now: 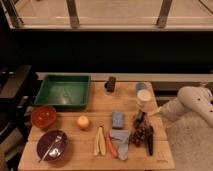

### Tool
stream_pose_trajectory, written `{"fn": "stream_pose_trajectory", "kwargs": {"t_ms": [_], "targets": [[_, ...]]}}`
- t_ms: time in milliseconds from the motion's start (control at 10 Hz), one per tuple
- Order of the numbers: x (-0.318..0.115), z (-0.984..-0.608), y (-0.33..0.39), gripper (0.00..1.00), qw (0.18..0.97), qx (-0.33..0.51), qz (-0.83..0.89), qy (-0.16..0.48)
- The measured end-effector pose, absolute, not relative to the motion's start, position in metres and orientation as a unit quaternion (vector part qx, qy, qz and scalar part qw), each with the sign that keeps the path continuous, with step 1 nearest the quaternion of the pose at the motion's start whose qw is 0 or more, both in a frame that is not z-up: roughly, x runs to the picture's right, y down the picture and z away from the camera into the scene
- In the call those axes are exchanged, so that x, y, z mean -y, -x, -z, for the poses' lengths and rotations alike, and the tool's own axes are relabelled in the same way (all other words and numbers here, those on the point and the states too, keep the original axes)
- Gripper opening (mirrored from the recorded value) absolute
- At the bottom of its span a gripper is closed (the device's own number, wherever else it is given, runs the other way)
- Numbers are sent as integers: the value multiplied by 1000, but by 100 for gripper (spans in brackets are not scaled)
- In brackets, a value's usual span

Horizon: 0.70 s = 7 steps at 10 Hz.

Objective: Place brush in paper cup

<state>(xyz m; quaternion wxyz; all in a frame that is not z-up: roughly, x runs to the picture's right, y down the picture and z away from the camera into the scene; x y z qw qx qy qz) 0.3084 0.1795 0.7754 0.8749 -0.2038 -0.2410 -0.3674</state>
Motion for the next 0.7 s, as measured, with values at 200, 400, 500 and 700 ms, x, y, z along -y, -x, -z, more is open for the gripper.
{"fn": "stream_pose_trajectory", "kwargs": {"t_ms": [200,400,500,700], "targets": [[-183,-776,-307,62,874,241,367,208],[-194,-782,-306,62,873,243,363,219],[-200,-784,-307,62,872,246,359,226],[-211,-789,-306,62,869,256,350,237]]}}
